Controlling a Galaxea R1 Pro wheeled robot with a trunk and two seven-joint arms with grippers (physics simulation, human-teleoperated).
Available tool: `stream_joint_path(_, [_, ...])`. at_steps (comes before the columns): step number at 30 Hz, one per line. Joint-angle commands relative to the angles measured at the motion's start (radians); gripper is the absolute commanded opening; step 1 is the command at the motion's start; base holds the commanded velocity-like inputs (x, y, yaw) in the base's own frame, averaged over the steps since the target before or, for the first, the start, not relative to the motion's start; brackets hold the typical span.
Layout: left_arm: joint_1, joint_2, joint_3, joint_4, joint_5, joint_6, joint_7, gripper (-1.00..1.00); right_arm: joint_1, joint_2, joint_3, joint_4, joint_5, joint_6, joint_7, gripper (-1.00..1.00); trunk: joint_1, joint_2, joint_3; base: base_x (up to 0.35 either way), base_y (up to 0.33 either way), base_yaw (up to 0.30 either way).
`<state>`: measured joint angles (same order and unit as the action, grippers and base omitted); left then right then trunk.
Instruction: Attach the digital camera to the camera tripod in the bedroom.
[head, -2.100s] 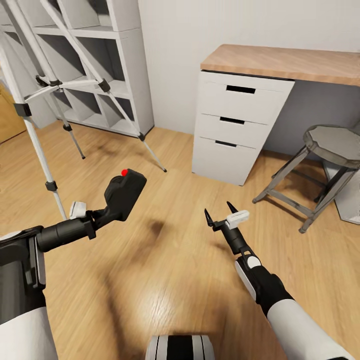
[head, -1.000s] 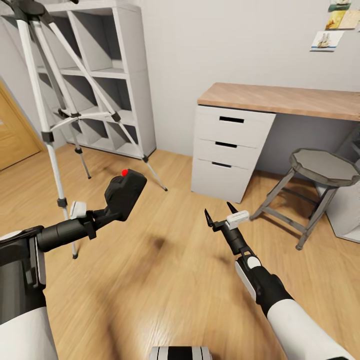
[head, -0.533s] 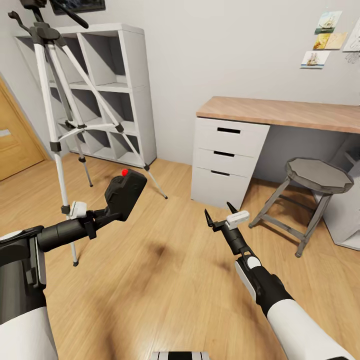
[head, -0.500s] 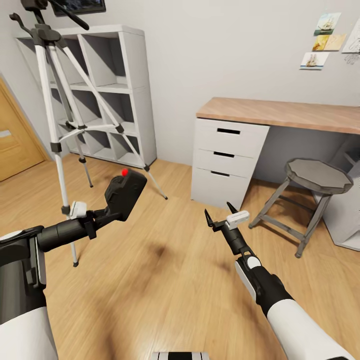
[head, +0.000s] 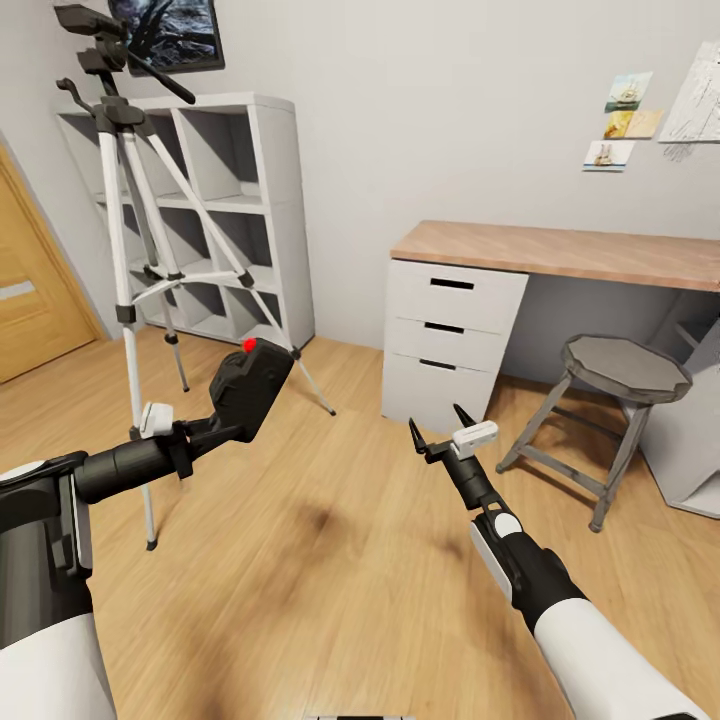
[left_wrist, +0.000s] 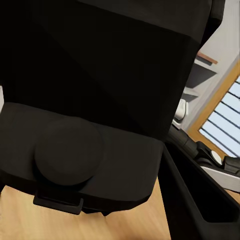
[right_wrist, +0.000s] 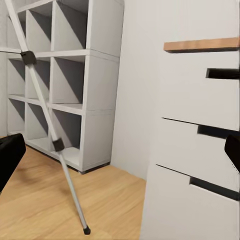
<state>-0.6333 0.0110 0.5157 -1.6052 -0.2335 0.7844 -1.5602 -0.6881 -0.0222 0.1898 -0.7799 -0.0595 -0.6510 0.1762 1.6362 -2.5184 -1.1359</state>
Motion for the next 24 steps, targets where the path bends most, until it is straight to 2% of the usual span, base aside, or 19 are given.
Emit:
stream_joint_path(1, [-0.001,0.000,0.001,-0.001,-0.010,0.007,-0.011,-1.00,-0.001,-0.001,0.002,0.001,-0.006,-0.002,0.003,1.00,-0.001,0.000,0.003,0.000,0.000,0.000])
stream_joint_path(24, [-0.001,-0.001,0.000,-0.001,-0.010,0.007,-0.011,-1.00,-0.001,-0.001,0.002,0.001,-0.006,0.003,0.003,1.00,-0.011,0.005,0.092,0.000,0.000,0.000])
